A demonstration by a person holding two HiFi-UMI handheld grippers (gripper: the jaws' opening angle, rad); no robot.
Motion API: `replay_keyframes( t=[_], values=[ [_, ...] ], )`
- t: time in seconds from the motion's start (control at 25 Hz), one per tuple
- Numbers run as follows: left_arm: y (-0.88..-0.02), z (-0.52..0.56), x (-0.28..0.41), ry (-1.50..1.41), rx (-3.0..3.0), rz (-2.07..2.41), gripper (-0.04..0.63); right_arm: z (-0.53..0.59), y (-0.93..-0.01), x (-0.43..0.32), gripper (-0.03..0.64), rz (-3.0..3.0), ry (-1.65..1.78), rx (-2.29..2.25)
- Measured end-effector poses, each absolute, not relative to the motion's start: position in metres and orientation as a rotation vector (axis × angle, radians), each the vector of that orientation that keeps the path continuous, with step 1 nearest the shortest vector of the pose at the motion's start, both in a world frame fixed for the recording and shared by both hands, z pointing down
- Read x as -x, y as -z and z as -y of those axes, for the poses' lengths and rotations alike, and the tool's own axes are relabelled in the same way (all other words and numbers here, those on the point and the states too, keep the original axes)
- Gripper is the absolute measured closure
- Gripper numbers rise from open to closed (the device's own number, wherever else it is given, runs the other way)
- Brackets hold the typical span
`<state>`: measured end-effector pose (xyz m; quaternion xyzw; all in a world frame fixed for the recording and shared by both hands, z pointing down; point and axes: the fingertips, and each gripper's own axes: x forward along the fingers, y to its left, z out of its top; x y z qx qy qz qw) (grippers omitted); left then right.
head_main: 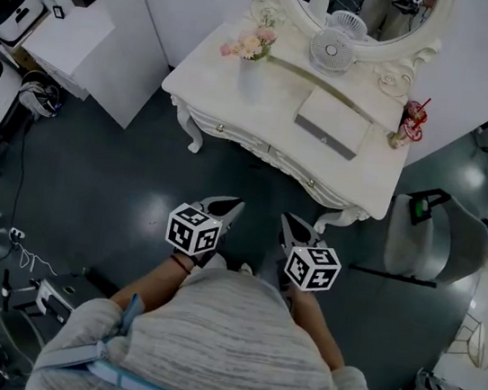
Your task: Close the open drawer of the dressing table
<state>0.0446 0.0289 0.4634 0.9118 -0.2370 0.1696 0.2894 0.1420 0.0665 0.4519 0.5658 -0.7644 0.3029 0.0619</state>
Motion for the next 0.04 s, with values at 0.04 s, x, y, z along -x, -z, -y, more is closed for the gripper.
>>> replay_keyframes(
  t=[0.04],
  values=[
    [-0.4641, -0.0298, -0.0453, -0.451, -2.430, 0.631, 0.581, -0.0674, -0.4526, -0.1432, 0.607, 2.310, -0.919, -1.712]
  ],
)
